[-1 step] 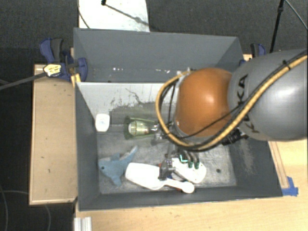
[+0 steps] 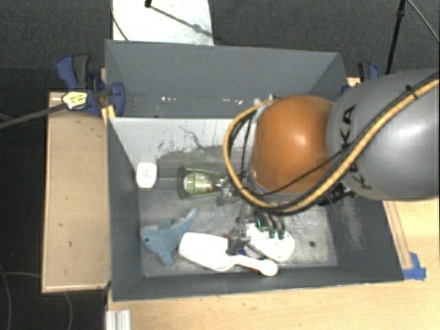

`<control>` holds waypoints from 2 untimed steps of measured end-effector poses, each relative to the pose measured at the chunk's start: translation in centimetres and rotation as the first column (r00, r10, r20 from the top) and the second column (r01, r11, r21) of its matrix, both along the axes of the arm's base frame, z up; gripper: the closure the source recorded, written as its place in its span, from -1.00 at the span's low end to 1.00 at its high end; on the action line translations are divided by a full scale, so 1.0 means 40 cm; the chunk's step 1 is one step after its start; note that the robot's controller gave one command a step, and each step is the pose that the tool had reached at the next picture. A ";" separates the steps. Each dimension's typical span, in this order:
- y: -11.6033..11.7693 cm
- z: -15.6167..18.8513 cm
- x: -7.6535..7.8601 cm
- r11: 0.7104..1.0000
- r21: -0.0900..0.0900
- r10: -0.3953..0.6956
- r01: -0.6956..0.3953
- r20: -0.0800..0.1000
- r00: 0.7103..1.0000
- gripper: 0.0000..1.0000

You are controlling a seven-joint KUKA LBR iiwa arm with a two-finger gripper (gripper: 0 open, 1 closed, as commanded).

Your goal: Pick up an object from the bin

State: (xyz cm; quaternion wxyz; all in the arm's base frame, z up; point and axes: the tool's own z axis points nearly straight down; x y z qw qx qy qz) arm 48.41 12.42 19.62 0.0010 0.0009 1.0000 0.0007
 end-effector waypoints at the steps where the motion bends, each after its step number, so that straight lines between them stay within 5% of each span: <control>1: -0.011 -0.156 -0.001 1.000 0.001 -0.028 0.028 0.006 1.000 -1.00; 2: 0.060 -0.237 0.090 0.998 -0.002 0.057 -0.057 -0.004 0.998 -1.00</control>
Offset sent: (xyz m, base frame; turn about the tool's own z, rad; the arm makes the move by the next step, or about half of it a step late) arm 0.0659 0.0486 -0.1051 -0.1304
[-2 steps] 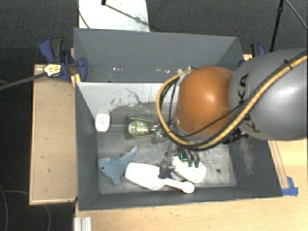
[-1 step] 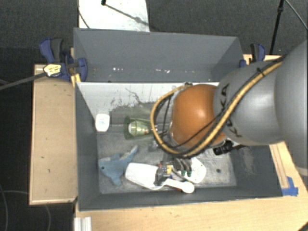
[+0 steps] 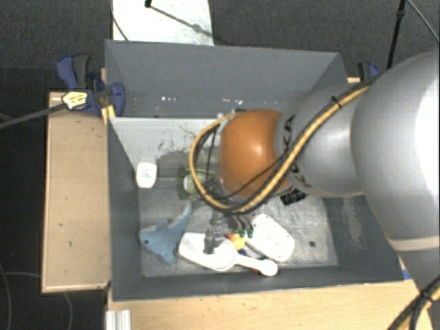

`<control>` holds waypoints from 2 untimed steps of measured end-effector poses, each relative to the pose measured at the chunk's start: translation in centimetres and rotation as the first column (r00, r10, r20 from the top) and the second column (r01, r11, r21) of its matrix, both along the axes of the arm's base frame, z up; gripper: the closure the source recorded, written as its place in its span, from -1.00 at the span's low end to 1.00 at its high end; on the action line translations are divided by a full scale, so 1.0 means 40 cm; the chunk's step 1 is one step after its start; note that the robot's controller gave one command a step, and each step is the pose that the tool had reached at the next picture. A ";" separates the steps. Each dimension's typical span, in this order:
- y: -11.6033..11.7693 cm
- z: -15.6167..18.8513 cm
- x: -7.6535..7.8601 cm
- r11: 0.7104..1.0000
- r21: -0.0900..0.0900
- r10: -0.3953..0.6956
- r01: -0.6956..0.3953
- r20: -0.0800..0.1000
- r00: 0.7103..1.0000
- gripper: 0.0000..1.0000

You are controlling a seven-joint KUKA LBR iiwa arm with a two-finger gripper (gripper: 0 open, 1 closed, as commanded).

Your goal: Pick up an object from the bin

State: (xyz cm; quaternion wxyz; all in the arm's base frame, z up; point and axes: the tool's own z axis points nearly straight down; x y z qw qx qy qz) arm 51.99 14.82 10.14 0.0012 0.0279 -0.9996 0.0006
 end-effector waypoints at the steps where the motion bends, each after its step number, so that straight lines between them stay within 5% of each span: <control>1: 0.016 -0.048 0.023 0.995 0.004 0.096 -0.096 0.008 0.995 -1.00; 2: -0.044 -0.065 0.076 0.994 0.002 0.108 -0.108 0.000 0.994 -1.00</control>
Offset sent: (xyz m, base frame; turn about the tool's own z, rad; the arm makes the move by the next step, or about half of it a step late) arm 0.0510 -0.0329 -0.0299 -0.1116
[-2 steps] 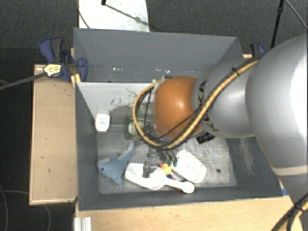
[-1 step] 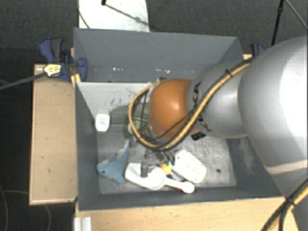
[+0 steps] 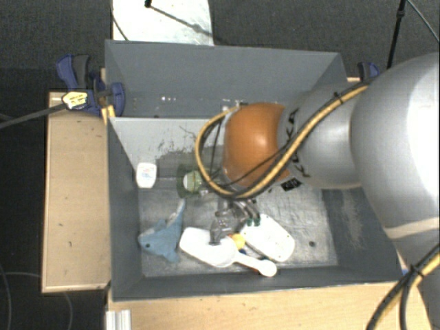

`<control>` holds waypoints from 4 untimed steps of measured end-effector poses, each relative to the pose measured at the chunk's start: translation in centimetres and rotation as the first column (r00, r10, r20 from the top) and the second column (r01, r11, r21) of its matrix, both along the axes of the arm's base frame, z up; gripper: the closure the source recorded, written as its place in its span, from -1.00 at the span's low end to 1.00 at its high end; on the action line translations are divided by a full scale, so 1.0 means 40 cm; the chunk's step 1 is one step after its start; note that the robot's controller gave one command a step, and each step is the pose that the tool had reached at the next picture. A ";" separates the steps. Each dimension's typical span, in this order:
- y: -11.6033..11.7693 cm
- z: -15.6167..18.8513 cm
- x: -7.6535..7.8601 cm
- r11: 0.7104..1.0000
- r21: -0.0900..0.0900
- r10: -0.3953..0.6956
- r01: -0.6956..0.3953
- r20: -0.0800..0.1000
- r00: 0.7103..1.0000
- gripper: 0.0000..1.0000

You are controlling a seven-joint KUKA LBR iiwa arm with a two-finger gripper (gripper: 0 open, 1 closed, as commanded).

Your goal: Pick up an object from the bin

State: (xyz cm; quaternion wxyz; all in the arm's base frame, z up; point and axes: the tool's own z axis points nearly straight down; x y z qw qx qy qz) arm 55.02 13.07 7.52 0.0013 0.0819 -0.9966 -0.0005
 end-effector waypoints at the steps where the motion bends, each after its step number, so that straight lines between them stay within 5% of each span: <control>1: 0.034 -0.006 0.035 1.000 -0.010 0.012 -0.013 -0.015 1.000 -1.00; 2: -0.049 -0.002 0.058 0.995 0.004 0.102 -0.102 0.007 0.995 1.00; 4: -0.059 0.011 0.073 0.996 0.003 0.094 -0.094 0.008 0.996 1.00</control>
Offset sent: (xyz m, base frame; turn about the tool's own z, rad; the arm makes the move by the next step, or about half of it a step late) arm 0.0209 -0.0220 -0.0052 -0.1041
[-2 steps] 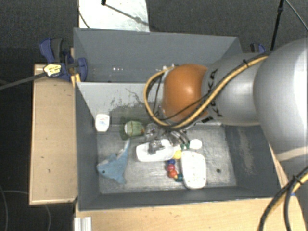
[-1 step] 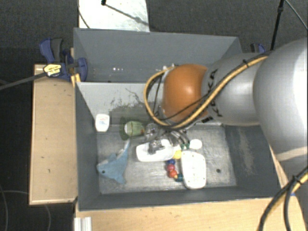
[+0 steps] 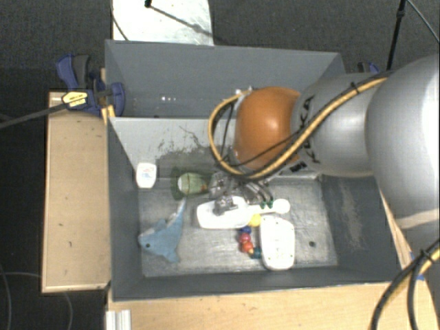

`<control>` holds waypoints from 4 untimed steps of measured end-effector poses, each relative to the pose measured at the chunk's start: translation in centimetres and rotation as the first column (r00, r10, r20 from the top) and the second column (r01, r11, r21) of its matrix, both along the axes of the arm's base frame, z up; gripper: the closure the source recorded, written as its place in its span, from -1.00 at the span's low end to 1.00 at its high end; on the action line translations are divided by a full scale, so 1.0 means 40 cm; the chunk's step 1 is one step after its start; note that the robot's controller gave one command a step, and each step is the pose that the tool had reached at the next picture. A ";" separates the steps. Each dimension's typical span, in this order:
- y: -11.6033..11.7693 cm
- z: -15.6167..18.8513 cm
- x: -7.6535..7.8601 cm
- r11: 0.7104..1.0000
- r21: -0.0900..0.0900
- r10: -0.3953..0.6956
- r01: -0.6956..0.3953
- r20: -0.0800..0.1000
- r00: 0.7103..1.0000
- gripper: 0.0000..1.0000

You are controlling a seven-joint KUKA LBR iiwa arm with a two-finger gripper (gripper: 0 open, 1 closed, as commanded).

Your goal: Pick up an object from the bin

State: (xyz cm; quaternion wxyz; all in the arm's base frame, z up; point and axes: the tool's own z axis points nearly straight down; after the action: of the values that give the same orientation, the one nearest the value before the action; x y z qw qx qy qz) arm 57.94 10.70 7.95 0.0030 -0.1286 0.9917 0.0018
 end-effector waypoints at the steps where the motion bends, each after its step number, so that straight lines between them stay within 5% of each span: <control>1: 0.006 0.017 -0.016 1.000 -0.002 0.004 -0.004 -0.001 1.000 1.00; 3: -0.010 0.033 -0.021 1.000 -0.004 -0.001 0.001 -0.002 1.000 1.00; 4: -0.005 0.018 0.007 1.000 -0.001 0.003 -0.003 -0.002 1.000 1.00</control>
Offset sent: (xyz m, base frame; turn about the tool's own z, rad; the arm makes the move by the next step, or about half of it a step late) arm -0.0019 -0.0230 0.0200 0.0054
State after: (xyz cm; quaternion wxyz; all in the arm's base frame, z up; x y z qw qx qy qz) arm 58.21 10.51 8.65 0.0019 -0.1300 0.9915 0.0012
